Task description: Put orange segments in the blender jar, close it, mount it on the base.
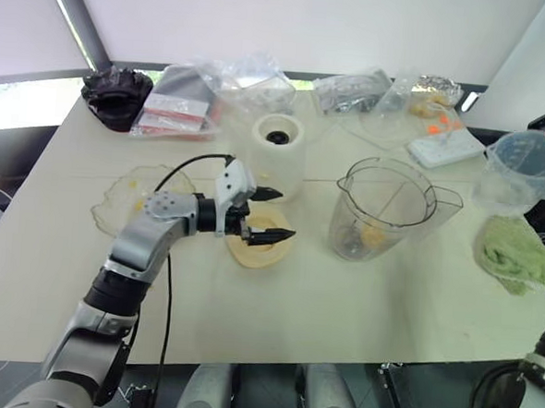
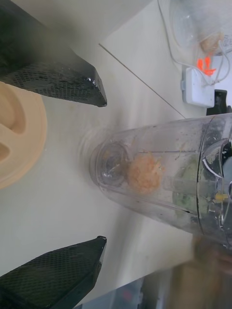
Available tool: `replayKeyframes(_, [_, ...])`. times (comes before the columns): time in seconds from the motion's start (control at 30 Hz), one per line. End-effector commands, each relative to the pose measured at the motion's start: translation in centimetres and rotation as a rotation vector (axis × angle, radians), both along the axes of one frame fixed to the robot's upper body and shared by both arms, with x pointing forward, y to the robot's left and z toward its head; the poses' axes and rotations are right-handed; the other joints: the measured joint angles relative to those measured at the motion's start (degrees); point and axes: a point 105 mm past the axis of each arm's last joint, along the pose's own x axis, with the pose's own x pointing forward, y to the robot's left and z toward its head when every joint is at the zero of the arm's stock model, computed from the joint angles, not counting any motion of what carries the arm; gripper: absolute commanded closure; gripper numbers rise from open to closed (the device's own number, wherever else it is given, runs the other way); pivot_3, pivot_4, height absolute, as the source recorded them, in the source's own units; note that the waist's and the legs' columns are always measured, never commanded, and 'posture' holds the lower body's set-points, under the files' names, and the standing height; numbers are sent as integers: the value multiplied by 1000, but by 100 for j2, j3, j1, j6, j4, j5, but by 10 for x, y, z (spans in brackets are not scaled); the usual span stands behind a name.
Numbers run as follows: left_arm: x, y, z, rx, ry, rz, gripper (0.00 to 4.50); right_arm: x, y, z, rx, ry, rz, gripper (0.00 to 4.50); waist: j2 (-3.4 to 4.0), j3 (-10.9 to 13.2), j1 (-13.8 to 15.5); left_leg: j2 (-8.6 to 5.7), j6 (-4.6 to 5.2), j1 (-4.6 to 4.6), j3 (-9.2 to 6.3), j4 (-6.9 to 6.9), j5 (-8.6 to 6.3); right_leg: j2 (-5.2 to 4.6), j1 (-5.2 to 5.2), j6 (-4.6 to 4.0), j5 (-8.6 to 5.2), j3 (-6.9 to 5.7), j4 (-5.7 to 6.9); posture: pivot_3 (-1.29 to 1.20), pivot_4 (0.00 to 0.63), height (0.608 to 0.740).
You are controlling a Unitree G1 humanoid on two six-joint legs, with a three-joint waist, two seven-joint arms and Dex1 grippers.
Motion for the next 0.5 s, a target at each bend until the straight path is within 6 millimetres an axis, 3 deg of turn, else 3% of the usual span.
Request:
replayKeyframes(0.03, [1, 5, 8, -12, -45, 14, 0, -10, 21, 57, -141, -115, 79, 4431, 1, 0, 7, 0, 0, -3, 0, 0, 0, 0, -2, 0, 0, 0, 0, 0, 150, 740])
replayKeyframes(0.17, [1, 6, 8, -11, -49, 27, 0, -14, 31, 79, -236, -128, 110, 4431, 0, 1, 11, 0, 0, -15, 0, 0, 0, 0, -10, 0, 0, -2, -2, 0, 150, 740])
replayKeyframes(0.3, [1, 11, 7, -1, -58, 57, 0, -17, 64, 105, -446, -121, 223, 4431, 2, 1, 15, -1, 0, -23, 0, 0, 0, -3, -20, 1, 0, -1, -3, 0, 150, 740])
replayKeyframes(0.5, [7, 22, 6, 14, -71, 100, 0, -12, 95, 109, -605, -87, 325, 4431, -2, 4, 10, 1, 0, -33, 0, 0, 0, -2, -36, 1, 1, 0, 0, 0, 150, 740])
